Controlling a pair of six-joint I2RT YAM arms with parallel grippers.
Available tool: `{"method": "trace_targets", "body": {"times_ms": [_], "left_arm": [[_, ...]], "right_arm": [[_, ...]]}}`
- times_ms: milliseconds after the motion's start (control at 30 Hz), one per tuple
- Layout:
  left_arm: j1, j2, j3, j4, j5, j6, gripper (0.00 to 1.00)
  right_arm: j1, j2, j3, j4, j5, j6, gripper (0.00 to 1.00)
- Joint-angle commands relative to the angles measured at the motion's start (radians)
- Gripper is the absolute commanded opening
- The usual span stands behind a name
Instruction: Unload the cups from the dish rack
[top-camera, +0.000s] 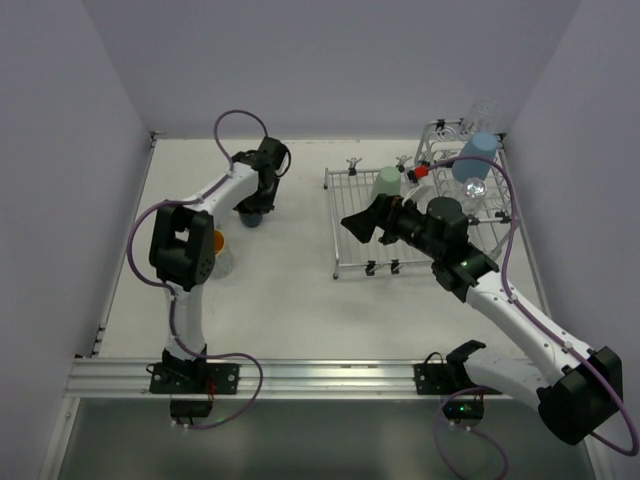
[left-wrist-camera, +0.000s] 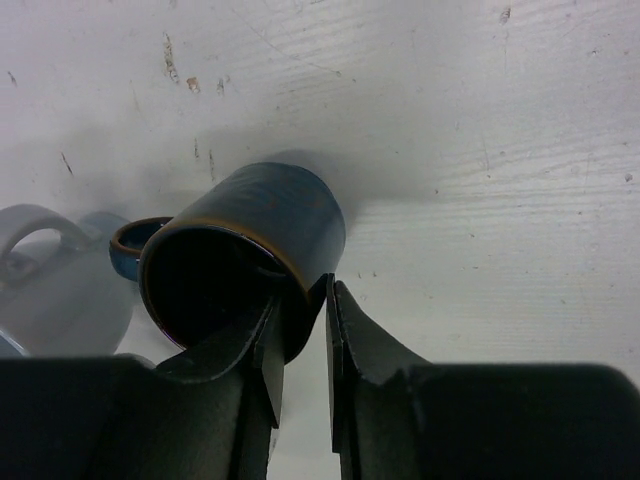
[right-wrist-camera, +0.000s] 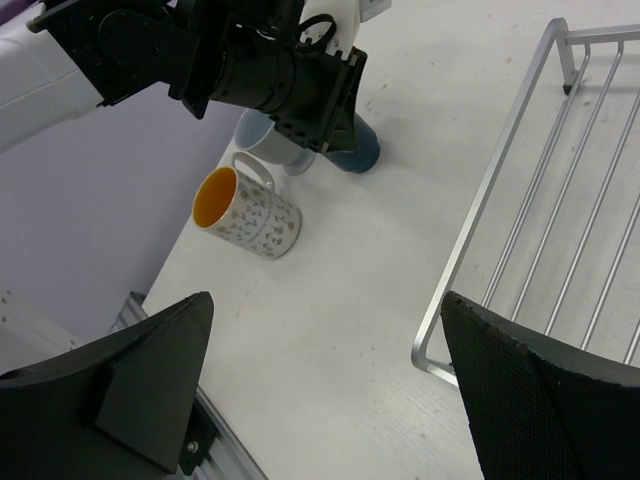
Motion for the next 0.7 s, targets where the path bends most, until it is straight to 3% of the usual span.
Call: {"method": "trace_targets", "body": {"times_ms": [0,167,300,433,533,667], "left_arm": [[0.011,-0.048,-0.020,0.034,-0.030,0.031,0.27],[0.014,-0.067,-0.017,0.037,-0.044,0.028,0.38],[0.014,-0.136,-0.002,0.056,-0.062,0.022,0.74],[0.014,-0.238,-0.013,0.135,-0.041,0.011,0.96],[0.012,-0.393,-0.072,0.300,0.049,-0.006,1.00],[0.012,-0.698,-0.281,0.537,0.218,-0.059,1.00]], "right_arm": [[0.006,0.007,0.045,-0.014,0.034,-0.033,0.99],[0.006,0.021,0.081,-0.056,0.091,-0.061,0.99],[0.006,0.091,0.124,-0.125,0.245,-0.108,0.99],[0.009,0.141,0.150,-0.126,0.384,-0.167,0.99],[0.018,0.194,0.189,-0.137,0.499,-0.205,0.99],[0.033,0.285,0.257,-0.146,0.660,-0.268,0.99]]}}
